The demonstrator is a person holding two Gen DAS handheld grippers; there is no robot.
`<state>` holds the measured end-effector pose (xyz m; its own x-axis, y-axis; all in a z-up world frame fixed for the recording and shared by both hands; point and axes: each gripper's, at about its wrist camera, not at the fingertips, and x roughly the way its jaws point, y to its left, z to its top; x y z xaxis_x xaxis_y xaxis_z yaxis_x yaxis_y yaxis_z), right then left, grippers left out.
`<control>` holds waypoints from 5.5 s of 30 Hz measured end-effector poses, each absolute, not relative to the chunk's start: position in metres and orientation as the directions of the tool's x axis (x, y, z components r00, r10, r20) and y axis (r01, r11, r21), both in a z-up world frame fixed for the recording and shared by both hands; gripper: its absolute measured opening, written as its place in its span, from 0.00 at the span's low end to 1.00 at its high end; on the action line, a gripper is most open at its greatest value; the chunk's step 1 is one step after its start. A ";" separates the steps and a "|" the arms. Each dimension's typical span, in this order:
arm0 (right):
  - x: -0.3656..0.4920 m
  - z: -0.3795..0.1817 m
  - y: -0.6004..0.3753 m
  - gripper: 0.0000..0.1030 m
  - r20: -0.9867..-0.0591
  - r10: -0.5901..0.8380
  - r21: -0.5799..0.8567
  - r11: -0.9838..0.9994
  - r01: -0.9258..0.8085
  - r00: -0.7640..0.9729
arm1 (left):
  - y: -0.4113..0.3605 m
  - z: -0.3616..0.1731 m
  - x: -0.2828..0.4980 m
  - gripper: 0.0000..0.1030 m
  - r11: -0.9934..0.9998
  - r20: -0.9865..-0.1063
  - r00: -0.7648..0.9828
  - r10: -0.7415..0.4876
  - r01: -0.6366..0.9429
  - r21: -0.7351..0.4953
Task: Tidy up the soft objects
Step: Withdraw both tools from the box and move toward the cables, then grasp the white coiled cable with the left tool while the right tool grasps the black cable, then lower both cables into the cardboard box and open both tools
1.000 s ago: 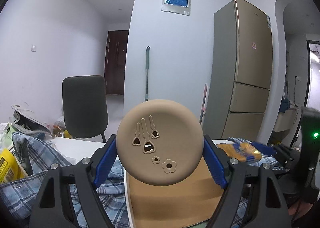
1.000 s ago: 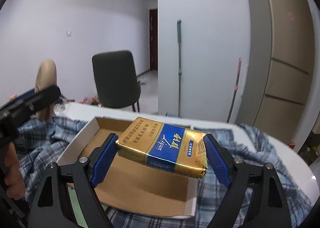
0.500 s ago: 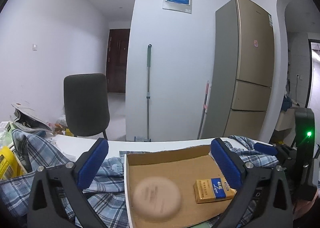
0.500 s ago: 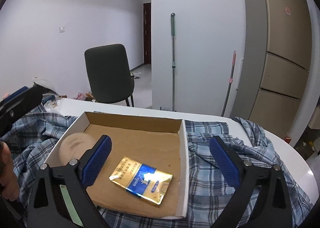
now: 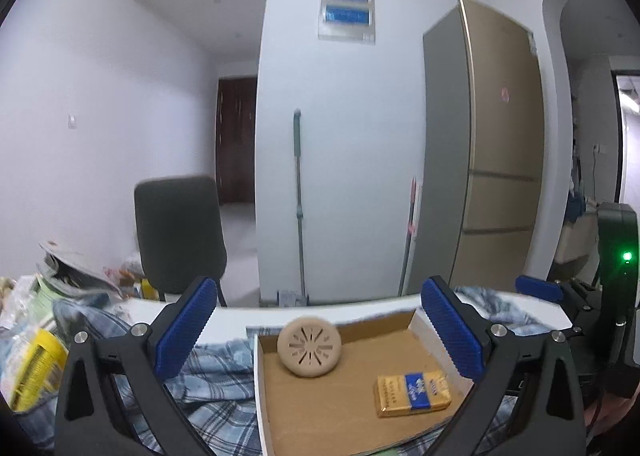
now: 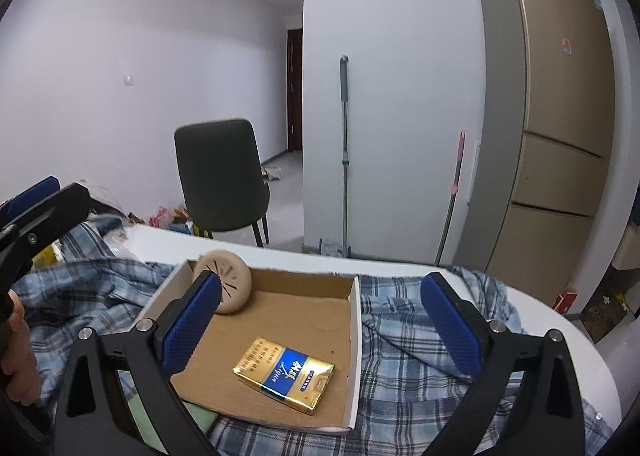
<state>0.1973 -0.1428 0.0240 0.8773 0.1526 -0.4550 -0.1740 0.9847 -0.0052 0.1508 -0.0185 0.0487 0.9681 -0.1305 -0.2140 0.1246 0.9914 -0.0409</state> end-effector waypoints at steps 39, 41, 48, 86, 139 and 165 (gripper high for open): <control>0.106 -0.001 -0.156 1.00 -0.454 0.166 -0.002 0.982 -0.188 0.876 | 0.004 -0.017 0.078 1.00 0.989 -0.388 0.910 -0.148 0.134 -0.062; 0.110 -0.006 -0.157 1.00 -0.482 0.184 0.018 0.980 -0.200 0.857 | 0.004 -0.019 0.079 1.00 0.990 -0.398 0.906 -0.143 0.128 -0.064; 0.121 -0.015 -0.168 1.00 -0.543 0.216 0.096 0.976 -0.196 0.811 | 0.009 -0.020 0.081 1.00 0.990 -0.401 0.905 -0.137 0.112 -0.086; 0.093 -0.043 -0.140 0.12 -0.743 0.318 0.146 0.936 -0.321 0.589 | -0.006 -0.014 0.074 1.00 0.975 -0.460 0.860 -0.219 0.183 -0.123; 0.054 -0.026 -0.234 0.13 -0.618 0.075 0.088 0.996 -0.026 0.782 | -0.151 -0.036 0.067 0.20 0.848 -0.625 0.627 -0.465 0.518 -0.111; 0.168 0.098 -0.133 0.13 -0.323 0.228 0.014 0.972 -0.236 0.918 | -0.036 0.074 0.170 0.20 0.984 -0.221 0.959 -0.176 0.163 -0.078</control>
